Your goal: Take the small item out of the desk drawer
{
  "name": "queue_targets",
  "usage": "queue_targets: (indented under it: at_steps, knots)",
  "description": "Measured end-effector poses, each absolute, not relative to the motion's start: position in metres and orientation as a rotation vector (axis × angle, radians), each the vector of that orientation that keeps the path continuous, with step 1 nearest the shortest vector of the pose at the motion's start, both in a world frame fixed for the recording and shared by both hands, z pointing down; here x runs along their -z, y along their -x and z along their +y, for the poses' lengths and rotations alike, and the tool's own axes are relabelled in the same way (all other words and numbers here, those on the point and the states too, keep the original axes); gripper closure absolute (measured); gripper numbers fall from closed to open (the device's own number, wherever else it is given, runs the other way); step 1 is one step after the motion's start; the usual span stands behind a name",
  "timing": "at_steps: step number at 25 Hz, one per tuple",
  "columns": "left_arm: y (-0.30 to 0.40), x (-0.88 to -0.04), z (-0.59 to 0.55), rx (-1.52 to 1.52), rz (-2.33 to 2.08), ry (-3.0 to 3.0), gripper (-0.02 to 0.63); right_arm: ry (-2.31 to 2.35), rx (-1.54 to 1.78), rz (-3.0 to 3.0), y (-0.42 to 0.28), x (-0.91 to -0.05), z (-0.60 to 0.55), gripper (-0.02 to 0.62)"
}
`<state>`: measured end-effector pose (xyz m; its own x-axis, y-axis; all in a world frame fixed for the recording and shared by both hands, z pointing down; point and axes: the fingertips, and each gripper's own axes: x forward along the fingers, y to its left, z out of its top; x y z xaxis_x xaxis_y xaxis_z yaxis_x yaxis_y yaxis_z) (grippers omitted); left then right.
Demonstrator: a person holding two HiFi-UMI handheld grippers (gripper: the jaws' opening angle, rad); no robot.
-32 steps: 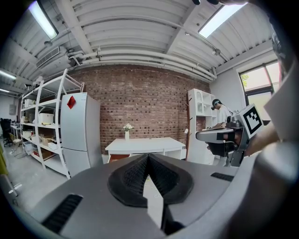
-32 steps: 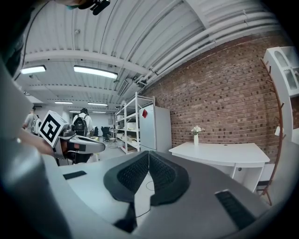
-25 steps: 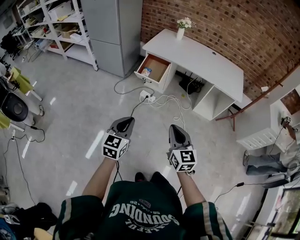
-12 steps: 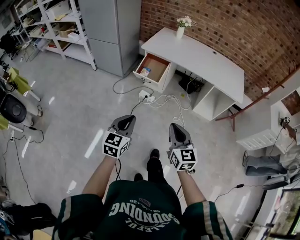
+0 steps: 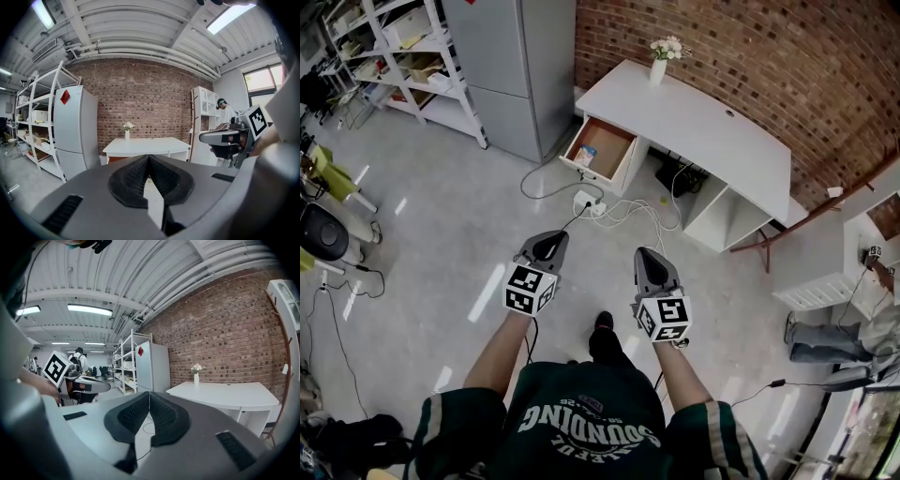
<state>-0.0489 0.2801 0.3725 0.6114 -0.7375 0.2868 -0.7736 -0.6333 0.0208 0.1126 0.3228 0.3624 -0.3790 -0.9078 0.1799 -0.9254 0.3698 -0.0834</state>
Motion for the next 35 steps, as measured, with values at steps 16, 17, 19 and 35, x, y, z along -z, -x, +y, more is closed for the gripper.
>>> queue_targets:
  at_steps: [16,17,19,35]
  knots:
    - [0.018,-0.374,0.19,-0.393,-1.375,-2.617,0.591,-1.576,-0.27,-2.6,-0.138,-0.362,0.212,0.571]
    - [0.017,-0.375,0.185,-0.393,-1.381,-2.612,0.591,-1.569,-0.271,-2.605,-0.139,-0.362,0.206,0.571]
    - [0.016,-0.375,0.175,-0.397,-1.395,-2.602,0.591,-1.557,-0.274,-2.614,-0.14,-0.362,0.194,0.571]
    - [0.018,-0.377,0.142,-0.377,-1.503,-2.521,0.591,-1.41,-0.298,-2.679,-0.125,-0.375,0.147,0.571]
